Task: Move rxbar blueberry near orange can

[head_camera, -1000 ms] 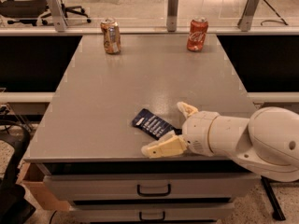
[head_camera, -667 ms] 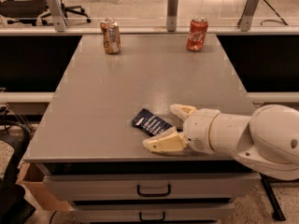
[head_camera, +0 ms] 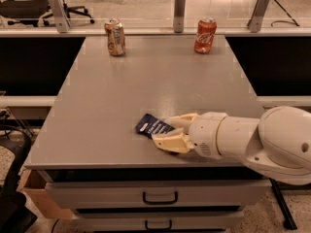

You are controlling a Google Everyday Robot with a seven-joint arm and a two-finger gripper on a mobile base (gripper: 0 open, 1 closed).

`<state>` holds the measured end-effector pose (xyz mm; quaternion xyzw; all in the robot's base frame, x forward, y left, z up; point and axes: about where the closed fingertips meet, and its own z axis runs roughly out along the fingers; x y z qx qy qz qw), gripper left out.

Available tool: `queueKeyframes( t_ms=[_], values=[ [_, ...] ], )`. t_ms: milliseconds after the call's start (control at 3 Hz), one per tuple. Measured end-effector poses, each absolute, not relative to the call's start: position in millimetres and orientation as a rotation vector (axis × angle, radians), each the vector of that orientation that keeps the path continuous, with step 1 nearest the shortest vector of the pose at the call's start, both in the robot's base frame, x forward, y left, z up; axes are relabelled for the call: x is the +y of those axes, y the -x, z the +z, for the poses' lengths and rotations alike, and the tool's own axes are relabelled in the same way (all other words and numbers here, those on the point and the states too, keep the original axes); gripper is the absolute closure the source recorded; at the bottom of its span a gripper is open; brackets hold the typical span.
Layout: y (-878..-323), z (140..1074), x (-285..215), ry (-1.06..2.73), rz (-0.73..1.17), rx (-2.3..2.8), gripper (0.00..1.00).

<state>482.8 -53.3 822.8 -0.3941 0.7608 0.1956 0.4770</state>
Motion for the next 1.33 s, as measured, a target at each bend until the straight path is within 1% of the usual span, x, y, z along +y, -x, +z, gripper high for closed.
queueKeyframes(
  t_ms=[667, 1000, 1333],
  values=[
    [-485, 826, -47, 0.974, 0.489, 1.848, 1.00],
    [-509, 859, -35, 1.020, 0.503, 1.803, 1.00],
    [-561, 920, -26, 1.050, 0.445, 1.748, 1.00]
  ],
)
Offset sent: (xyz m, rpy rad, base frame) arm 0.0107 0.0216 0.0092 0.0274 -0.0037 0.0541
